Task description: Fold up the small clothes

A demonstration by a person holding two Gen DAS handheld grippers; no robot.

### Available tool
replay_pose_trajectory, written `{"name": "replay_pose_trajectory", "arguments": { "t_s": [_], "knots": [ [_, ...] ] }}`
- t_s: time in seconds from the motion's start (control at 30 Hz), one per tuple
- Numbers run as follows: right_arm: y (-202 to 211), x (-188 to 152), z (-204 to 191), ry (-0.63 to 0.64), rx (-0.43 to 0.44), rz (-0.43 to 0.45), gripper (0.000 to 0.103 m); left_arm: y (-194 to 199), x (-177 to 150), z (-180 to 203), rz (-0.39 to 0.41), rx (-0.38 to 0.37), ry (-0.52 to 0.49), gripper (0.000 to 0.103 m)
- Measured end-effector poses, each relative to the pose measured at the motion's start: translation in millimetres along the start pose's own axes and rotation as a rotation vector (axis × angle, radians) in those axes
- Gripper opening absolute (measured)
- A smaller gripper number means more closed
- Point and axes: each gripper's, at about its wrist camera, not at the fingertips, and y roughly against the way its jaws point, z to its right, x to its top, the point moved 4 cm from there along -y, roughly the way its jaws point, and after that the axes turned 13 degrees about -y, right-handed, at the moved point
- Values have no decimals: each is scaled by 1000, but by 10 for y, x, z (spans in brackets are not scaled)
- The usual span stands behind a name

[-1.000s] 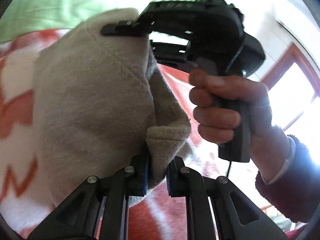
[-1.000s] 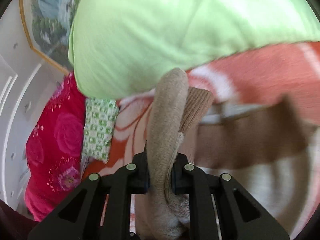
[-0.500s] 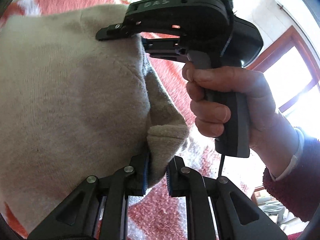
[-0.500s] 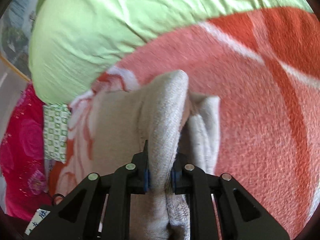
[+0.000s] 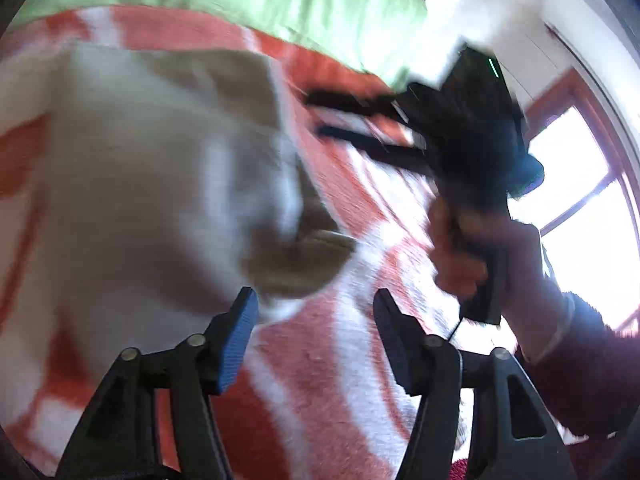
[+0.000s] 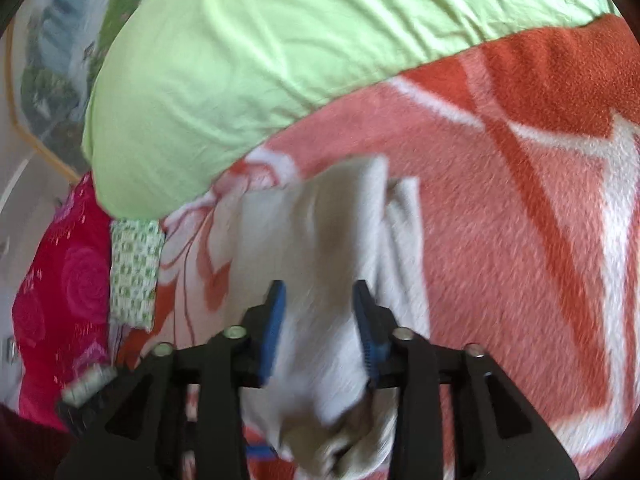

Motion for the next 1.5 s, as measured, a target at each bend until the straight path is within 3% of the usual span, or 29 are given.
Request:
{"name": "replay_pose_trajectory", "arguments": {
  "t_s": [0.13,0.27,0.33,0.37,0.5,0.57,0.67,0.83,0.93,1.0,1.07,1.27,1.4,1.5],
  "knots": [
    [-191,-179,116,-41,-29,-21,62,286,-4,-769,36,172,167,73],
    [-425,-315,143,-44,-54,-65,61,268,-102,-1348,66,195,346,73],
    [-509,-350,185,-61,-94,-82,38,177,-111,-1540,44,188,398,73],
    [-480,-325,211,-97,-89,-86,20,89,-128,-1589,31,180,418,73],
    [20,-158,106,-95,-8,29,11,-26,-80,-1369,39,161,376,73],
    [61,-137,179,-76,-64,34,11,-181,-91,-1267,15,172,348,73],
    [-237,-234,425,-21,-201,1,11,-245,-115,-1251,-16,173,361,73],
    [-233,-220,422,-35,-172,38,24,-108,-106,-1307,-2,170,373,73],
    [-114,-159,382,-33,-179,74,43,132,-113,-1276,19,170,368,73],
    [-65,-93,360,-17,-190,99,66,205,-61,-1322,33,169,370,74],
    [-84,-20,330,-8,-186,111,75,223,7,-1383,41,175,374,75],
    [-491,247,410,-30,-178,50,75,195,457,-1740,86,232,404,75],
    [-691,407,596,-68,-211,21,74,-13,598,-2042,12,284,408,71],
    [-714,449,593,-59,-213,28,73,-38,667,-2050,3,297,380,70]
  ]
}}
